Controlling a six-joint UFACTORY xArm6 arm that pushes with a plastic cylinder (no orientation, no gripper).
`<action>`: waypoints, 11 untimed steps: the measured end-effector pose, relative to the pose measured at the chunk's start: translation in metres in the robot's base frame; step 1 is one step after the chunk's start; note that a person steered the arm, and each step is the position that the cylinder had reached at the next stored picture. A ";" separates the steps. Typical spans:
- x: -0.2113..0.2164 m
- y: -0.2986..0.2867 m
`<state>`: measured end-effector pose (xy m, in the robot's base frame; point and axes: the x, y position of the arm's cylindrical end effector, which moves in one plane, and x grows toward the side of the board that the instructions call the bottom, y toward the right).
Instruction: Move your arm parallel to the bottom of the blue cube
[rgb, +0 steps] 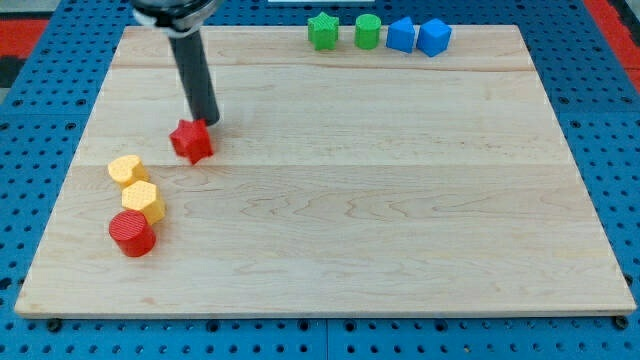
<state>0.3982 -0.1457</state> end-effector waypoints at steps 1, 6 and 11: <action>0.055 0.000; 0.032 0.199; -0.014 0.268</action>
